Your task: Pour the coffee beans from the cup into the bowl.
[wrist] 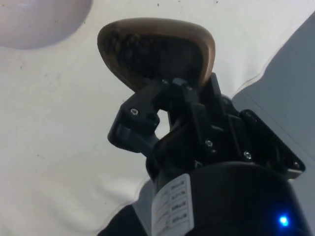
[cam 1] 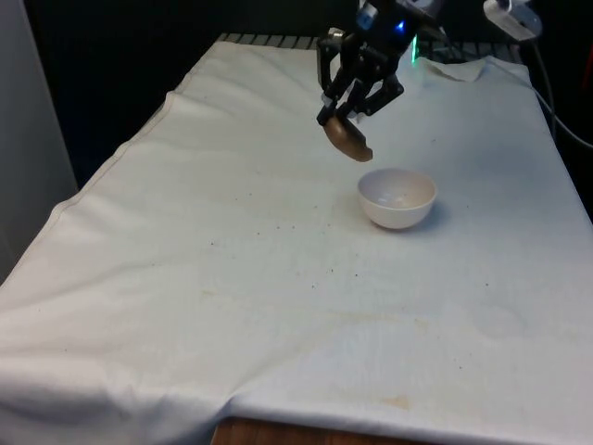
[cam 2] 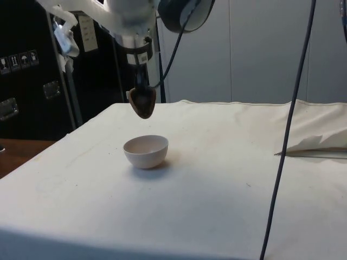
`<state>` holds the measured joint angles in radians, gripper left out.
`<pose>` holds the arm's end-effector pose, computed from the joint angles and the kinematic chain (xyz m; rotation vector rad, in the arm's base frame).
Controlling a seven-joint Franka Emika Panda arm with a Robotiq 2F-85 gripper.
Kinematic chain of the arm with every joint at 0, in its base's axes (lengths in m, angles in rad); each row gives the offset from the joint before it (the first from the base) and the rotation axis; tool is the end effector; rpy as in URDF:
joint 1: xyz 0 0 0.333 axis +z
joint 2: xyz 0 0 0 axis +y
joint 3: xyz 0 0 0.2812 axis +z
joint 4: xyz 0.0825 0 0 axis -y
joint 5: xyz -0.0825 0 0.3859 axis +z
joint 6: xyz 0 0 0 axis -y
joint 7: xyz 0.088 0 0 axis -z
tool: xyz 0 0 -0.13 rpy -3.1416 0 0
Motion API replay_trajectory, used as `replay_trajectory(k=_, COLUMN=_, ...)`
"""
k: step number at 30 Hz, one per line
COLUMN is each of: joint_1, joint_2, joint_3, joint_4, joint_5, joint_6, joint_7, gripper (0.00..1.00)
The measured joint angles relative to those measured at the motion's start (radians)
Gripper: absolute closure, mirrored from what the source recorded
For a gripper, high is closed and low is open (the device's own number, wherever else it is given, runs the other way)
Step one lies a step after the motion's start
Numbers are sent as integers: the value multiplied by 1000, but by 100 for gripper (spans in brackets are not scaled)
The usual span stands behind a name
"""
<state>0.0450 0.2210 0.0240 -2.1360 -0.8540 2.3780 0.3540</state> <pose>0.5703 0.0196 0.2527 2.5323 0.4386 0.1887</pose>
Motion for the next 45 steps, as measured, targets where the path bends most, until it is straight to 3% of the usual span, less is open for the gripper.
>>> replay_trajectory(k=22, joint_1=1, joint_2=0, joint_3=85, joint_4=-8, joint_5=-186, joint_6=-131, joint_7=185, gripper=96)
replay_trajectory(k=30, joint_1=1, joint_2=0, joint_3=133, joint_4=-13, joint_5=-258, joint_6=-210, joint_7=261, gripper=96)
replay_trajectory(k=45, joint_1=1, joint_2=25, joint_3=216, joint_4=-6, joint_5=-343, joint_6=-337, joint_7=358, gripper=96)
